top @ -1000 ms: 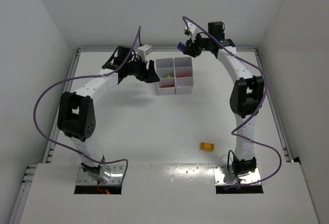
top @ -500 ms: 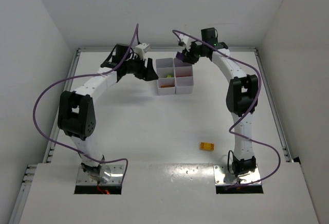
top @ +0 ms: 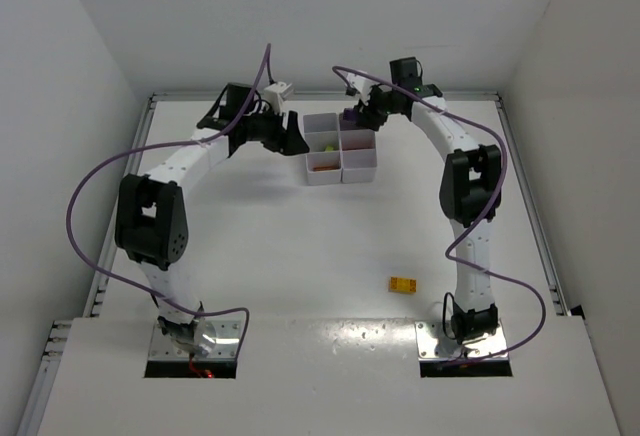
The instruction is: Sort the legos into containers by color
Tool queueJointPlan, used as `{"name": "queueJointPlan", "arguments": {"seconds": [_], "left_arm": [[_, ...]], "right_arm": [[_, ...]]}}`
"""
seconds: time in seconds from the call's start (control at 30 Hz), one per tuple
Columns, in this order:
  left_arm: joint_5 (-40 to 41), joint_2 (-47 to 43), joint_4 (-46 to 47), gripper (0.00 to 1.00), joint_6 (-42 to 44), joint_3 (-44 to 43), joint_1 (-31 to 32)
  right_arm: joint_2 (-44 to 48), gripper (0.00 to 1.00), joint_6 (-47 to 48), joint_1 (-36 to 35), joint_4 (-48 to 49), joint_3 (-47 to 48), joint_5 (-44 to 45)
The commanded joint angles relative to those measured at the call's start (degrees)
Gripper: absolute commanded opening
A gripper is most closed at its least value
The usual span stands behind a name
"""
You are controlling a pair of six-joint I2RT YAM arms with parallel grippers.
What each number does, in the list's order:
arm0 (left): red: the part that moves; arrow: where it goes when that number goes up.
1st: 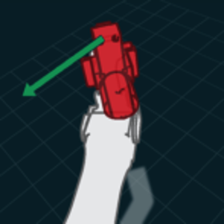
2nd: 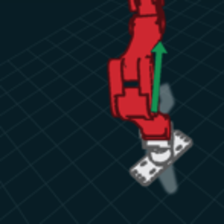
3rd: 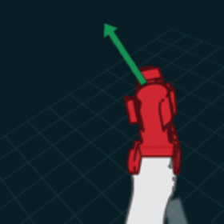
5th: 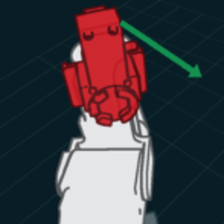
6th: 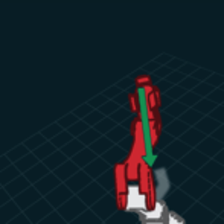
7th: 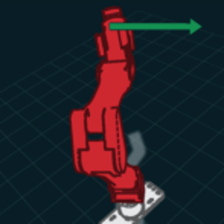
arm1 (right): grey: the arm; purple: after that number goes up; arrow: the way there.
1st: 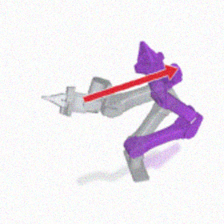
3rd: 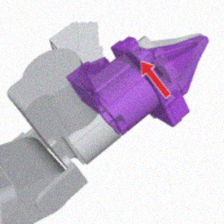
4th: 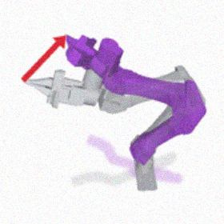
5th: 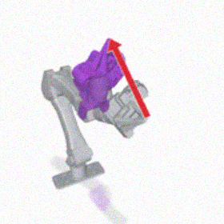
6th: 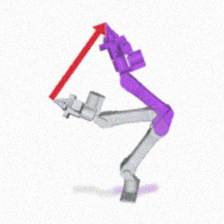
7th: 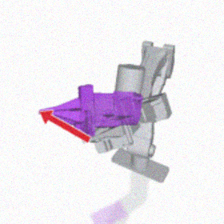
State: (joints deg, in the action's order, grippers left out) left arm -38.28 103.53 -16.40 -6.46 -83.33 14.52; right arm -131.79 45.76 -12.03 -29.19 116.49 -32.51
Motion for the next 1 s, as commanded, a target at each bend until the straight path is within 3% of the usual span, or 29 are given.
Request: {"name": "queueJointPlan", "arguments": {"seconds": [0.0,0.13,0.27,0.37,0.5,0.67,0.97], "left_arm": [[-1.5,1.2,0.8,0.66,0.1,-2.5,-0.5],[-2.1,1.2,0.8,0.66,0.1,-2.5,-0.5],[-3.6,-0.1,0.8,0.66,1.8,-2.5,0.2],[-3.6,-1.5,0.8,0.66,4.4,-1.0,4.3],[-4.2,0.4,-3.6,0.66,9.8,-2.7,13.7],[-7.1,11.8,-18.2,0.66,20.9,-14.4,25.6],[-3.5,17.2,-19.6,0.66,31.2,-12.1,43.4]], "right_arm": [[2.0,0.52,0.9,0.2,-1.6,-0.9,0.3],[3.2,0.6,0.4,0.2,-1.6,-0.9,-1.5],[8.4,0.6,-2.9,0.2,-0.5,-0.4,-4.3],[13.2,0.6,-12.5,2.1,4.8,-2.1,-5.5],[25.6,0.6,-28.1,7.4,13.0,-13.2,-0.3],[36.7,0.61,-35.5,18.7,13.9,-28.6,5.0],[54.6,0.61,-37.2,32.9,8.1,-45.9,0.3]]}}
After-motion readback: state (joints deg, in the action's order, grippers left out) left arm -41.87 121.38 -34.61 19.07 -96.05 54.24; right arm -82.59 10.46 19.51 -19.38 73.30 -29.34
